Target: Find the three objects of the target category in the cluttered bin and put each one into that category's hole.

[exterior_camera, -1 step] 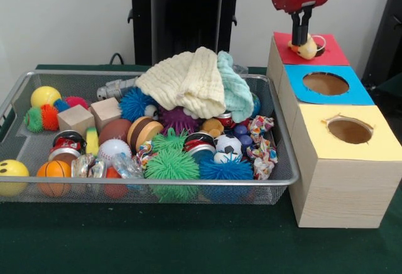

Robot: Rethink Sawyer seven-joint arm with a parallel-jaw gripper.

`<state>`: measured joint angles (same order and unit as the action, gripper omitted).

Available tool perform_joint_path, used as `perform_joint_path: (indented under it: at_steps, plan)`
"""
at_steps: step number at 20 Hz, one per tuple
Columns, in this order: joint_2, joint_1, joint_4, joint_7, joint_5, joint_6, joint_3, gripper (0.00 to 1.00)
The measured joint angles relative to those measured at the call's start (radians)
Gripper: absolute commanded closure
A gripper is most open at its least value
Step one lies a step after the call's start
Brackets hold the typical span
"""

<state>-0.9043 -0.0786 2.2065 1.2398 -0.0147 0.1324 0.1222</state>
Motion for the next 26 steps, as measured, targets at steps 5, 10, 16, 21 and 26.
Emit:
perform_joint_path:
  at_steps: [5,10,16,21,26]
  plan:
    - [0.026,-0.034,0.0,0.0,-0.002,0.0,0.042,1.0]
    - [0.05,-0.086,0.002,0.0,-0.001,0.001,0.103,1.0]
    - [0.082,-0.116,0.027,0.0,-0.001,0.001,0.146,1.0]
    - [0.15,-0.124,0.041,0.0,-0.003,-0.004,0.177,1.0]
    - [0.183,-0.135,0.038,0.0,-0.006,-0.017,0.19,1.0]
